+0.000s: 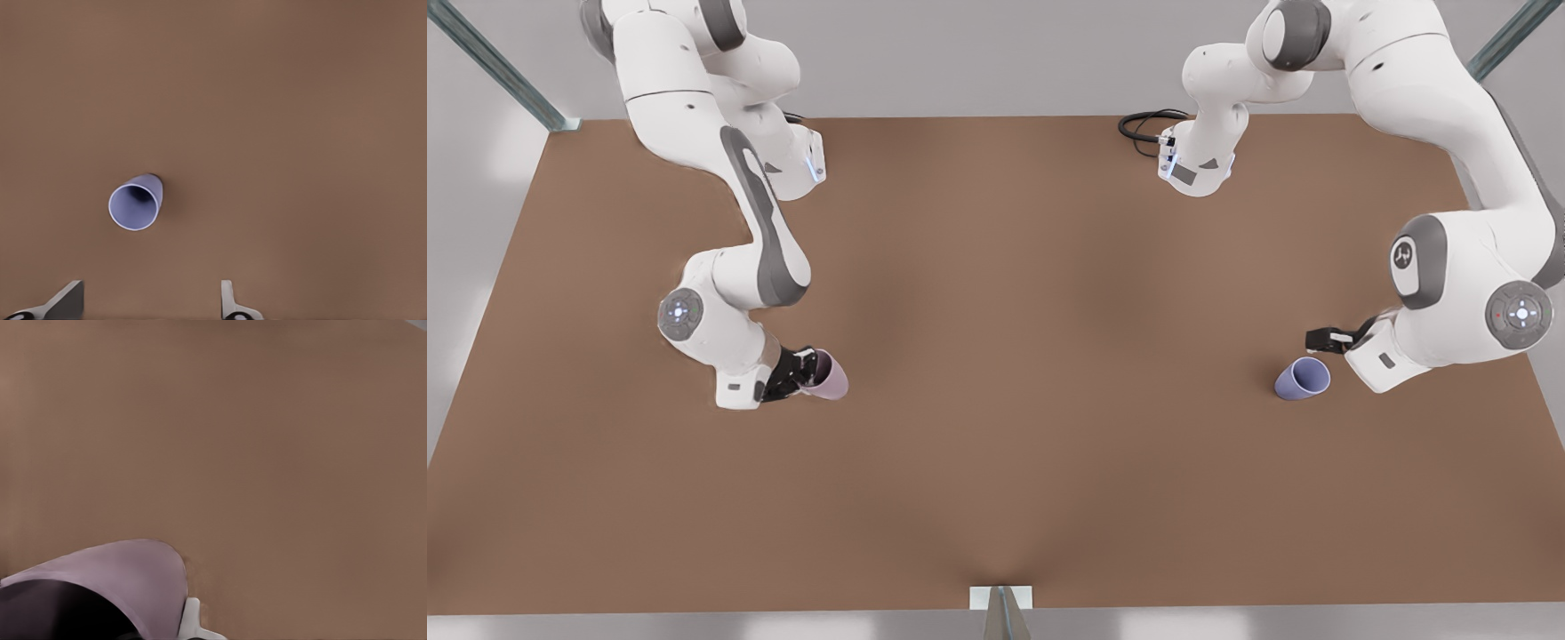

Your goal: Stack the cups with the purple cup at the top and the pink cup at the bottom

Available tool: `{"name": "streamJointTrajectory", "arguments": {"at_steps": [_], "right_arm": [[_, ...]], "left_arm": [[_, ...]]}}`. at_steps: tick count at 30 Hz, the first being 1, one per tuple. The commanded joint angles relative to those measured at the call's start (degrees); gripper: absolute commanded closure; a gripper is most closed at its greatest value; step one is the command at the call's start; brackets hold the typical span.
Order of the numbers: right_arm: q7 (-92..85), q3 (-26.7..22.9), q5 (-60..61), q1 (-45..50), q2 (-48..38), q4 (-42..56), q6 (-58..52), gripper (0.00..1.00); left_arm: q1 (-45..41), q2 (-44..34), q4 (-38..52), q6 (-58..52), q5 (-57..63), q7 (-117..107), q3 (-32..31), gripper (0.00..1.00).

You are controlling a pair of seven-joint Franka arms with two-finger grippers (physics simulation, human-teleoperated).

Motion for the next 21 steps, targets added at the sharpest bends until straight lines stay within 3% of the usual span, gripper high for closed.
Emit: {"name": "streamJointTrajectory", "arguments": {"at_steps": [1, 4, 6, 9, 14, 17, 21], "right_arm": [[53.5, 0.0, -0.1, 5.6, 1.9, 4.7, -4.8, 0.79], [71.5, 0.0, -0.4, 15.8, 10.0, 17.1, -5.3, 0.79], [81.3, -0.1, -0.3, 21.3, 18.2, 26.5, -5.3, 0.79], [94.2, 0.3, -4.8, 24.8, 27.2, 37.0, -5.3, 0.79], [101.9, 0.4, -7.6, 27.3, 37.0, 47.7, -7.5, 0.79], [101.8, 0.2, -7.6, 27.3, 38.1, 47.8, -6.5, 0.79], [101.8, 0.0, -7.6, 27.3, 40.7, 50.9, -6.9, 0.79]], "left_arm": [[0.2, 0.8, -0.4, 4.5, -2.1, 0.1, 1.2, 0.00], [1.1, 1.8, -4.3, 8.6, -6.2, 0.7, 3.1, 0.00], [1.4, 1.2, -11.6, 14.8, -10.8, 0.8, 4.4, 0.00], [1.5, 1.4, -15.4, 18.1, -11.6, 0.8, 4.8, 0.00], [1.4, 2.4, -19.3, 24.4, -12.6, 0.8, 4.8, 0.00], [1.4, 2.2, -24.4, 33.7, -12.5, 1.1, 5.6, 0.00], [1.4, 2.9, -25.5, 35.5, -12.5, 1.1, 6.4, 0.00]]}}
